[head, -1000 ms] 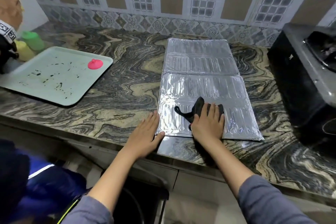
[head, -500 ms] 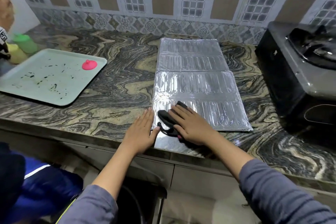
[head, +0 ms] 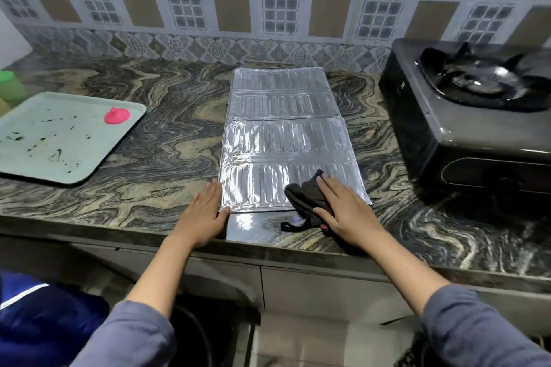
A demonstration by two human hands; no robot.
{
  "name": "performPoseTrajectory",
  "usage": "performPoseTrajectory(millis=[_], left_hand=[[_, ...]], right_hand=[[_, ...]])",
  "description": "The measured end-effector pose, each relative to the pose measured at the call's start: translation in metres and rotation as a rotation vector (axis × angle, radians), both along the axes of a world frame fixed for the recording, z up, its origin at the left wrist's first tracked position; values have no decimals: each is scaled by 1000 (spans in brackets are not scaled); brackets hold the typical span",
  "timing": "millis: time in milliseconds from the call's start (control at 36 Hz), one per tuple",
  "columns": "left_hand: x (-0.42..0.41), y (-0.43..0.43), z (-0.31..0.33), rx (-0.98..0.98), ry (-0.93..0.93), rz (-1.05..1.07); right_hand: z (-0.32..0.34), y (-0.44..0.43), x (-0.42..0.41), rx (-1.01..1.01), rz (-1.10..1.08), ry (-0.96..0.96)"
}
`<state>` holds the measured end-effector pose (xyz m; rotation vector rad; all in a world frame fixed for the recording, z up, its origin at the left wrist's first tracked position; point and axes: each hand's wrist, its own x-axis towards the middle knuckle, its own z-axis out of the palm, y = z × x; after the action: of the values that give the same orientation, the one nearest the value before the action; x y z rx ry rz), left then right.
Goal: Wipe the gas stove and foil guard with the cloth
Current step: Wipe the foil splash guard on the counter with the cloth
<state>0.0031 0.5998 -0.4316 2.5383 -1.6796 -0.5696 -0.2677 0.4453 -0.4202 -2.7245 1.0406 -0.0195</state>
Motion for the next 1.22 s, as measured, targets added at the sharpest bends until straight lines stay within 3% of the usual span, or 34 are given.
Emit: performPoseTrajectory(millis=[139,250,528,639,806,972,1222], left_hand=[[-20,-6,9,-133,84,130],[-52,-21,12,-363,97,147],[-137,-105,33,-412,263,-210],[-142,-132,36,-269,225,-401],[-126,-148,36,-188,162,-479],[-113,-152,36,-277,160,-553],[-85,-142,65,-483,439,-426]], right_hand=[[-1,10,-8,115,-261,-197],[3,9,-15,155,-376,-197],[7,-8,-19,254,-520,-366],[9,-11,-18,229,-528,-401],[7,-12,-19,207,-510,-466],[20,-18,-23,259,-441,-505],[65,-32,-12,243,-343,-563]])
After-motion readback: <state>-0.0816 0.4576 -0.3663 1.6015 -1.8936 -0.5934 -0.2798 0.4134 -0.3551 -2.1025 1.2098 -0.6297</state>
